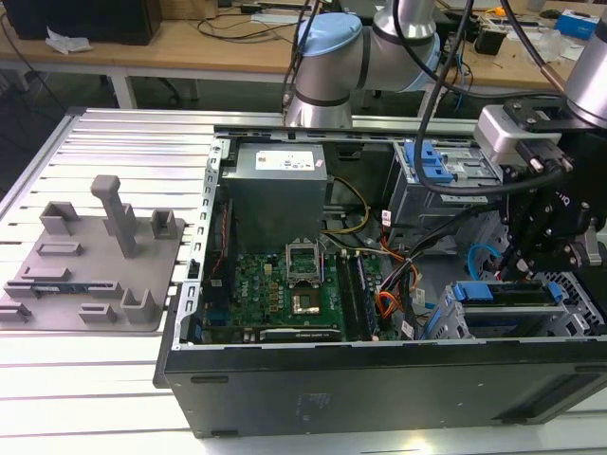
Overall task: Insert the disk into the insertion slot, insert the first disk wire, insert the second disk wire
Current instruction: 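Insert the second disk wire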
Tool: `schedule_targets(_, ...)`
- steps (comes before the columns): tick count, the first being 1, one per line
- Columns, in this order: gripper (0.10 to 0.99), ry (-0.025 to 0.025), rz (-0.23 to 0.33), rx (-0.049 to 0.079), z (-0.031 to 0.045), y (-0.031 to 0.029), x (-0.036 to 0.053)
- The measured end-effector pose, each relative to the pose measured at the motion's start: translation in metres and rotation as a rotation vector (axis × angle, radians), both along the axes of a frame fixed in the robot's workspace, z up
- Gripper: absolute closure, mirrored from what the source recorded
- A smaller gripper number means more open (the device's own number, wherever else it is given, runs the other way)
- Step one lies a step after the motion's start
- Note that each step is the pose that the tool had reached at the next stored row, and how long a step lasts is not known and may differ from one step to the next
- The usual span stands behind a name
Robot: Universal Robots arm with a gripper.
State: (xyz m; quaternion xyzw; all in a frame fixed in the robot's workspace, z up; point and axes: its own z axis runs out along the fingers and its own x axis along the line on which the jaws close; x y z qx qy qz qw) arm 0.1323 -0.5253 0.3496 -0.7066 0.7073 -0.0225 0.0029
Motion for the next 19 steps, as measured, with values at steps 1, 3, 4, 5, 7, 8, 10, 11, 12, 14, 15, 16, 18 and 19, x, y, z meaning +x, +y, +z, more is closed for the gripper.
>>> schedule_targets(1, 0.925, 0.0011, 0.000, 0.000, -0.0001, -0.0014, 0.0003)
schedule_targets(3, 0.925, 0.0027, 0.000, 0.000, -0.0003, -0.0032, 0.0011)
schedule_targets(4, 0.925, 0.0033, 0.000, 0.000, -0.0006, -0.0032, 0.0016)
schedule_targets(5, 0.925, 0.0036, 0.000, 0.000, -0.0008, -0.0032, 0.0018)
schedule_targets(7, 0.925, 0.0045, 0.000, 0.000, -0.0010, -0.0033, 0.0021)
schedule_targets(8, 0.925, 0.0049, 0.000, 0.000, -0.0013, -0.0033, 0.0023)
schedule_targets(10, 0.925, 0.0053, 0.000, 0.000, -0.0018, -0.0033, 0.0026)
schedule_targets(11, 0.925, 0.0055, 0.000, 0.000, -0.0021, -0.0032, 0.0028)
schedule_targets(12, 0.925, 0.0058, 0.000, 0.000, -0.0025, -0.0032, 0.0030)
schedule_targets(14, 0.925, 0.0062, 0.000, 0.000, -0.0033, -0.0032, 0.0031)
schedule_targets(15, 0.925, 0.0068, 0.000, 0.000, -0.0040, -0.0032, 0.0032)
schedule_targets(16, 0.925, 0.0073, 0.000, 0.000, -0.0045, -0.0033, 0.0032)
schedule_targets(18, 0.925, 0.0079, 0.000, 0.000, -0.0052, -0.0033, 0.0034)
schedule_targets(19, 0.925, 0.0081, 0.000, 0.000, -0.0054, -0.0032, 0.0036)
